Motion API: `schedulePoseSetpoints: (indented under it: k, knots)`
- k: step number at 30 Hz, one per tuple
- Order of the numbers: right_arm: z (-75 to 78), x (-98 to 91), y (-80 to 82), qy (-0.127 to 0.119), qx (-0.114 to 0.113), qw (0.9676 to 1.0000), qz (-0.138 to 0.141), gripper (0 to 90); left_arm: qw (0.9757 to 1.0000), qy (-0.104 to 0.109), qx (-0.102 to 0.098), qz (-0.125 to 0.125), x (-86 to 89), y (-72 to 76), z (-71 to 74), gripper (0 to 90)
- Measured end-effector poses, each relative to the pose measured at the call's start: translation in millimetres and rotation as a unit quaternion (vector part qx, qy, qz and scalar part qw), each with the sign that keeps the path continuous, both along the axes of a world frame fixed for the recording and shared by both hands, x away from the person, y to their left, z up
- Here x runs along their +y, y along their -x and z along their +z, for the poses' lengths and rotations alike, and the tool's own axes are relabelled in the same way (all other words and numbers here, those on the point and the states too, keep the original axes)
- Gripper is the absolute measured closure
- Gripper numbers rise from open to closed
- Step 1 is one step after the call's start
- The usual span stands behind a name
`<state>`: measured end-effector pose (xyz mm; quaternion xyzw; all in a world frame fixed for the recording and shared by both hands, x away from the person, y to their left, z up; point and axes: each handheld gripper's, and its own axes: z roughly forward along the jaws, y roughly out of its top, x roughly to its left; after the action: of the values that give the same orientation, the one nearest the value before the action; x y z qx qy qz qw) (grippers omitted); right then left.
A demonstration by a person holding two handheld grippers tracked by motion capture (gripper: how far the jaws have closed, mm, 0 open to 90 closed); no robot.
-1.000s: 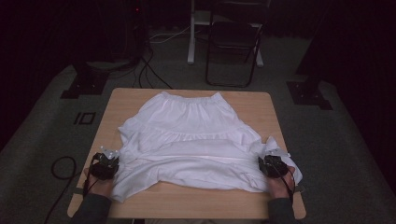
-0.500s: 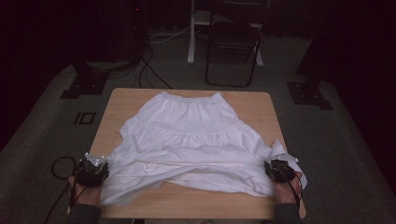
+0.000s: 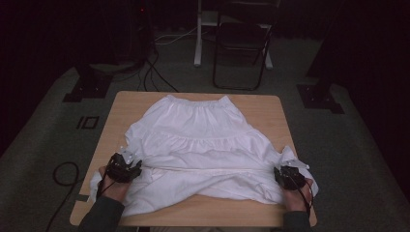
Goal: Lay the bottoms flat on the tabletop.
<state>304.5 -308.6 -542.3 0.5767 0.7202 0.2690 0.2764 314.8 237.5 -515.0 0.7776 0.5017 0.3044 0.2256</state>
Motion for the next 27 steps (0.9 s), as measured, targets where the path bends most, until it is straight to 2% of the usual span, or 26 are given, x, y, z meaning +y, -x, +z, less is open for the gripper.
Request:
schedulePoseSetpoints:
  k: [1,2,3,4,6,10,14,23,27]
  knots:
    - [-0.1,-0.2,0.0,-0.001,0.0,1.0,0.0,68.4,0.9999,0.001,0.009,0.006,1.5,-3.4,-5.5,57.9]
    - [-0.1,-0.2,0.0,-0.001,0.0,1.0,0.0,68.4,0.9998,0.003,0.017,0.01,3.6,-5.3,-9.8,57.9]
    - [0.0,-0.1,0.0,-0.001,0.001,1.0,0.0,68.4,0.9996,0.005,0.023,0.012,6.0,-6.0,-12.9,74.1]
    - [0.0,-0.1,0.0,-0.001,0.001,1.0,0.0,68.4,0.9996,0.007,0.025,0.015,8.4,-5.6,-14.7,74.1]
    - [0.2,-0.2,0.0,-0.002,0.001,1.0,0.0,68.6,0.9994,0.007,0.025,0.024,14.0,-3.3,-14.9,80.7]
    - [0.5,-1.0,1.2,-0.003,0.004,1.0,0.002,69.1,0.9984,0.01,0.025,0.05,30.8,3.0,-14.8,81.9]
    - [0.9,-3.1,6.5,-0.008,0.008,0.9999,0.002,69.3,0.9969,0.03,0.024,0.068,50.3,12.7,-16.4,82.3]
    - [1.6,-7.9,20.7,-0.018,0.015,0.9997,0.005,69.2,0.9939,0.055,0.026,0.092,62.3,28.2,-16.4,77.8]
    - [2.2,-7.8,26.8,-0.019,0.019,0.9996,0.002,69.3,0.9939,0.054,0.031,0.091,61.9,36.2,-15.9,77.5]
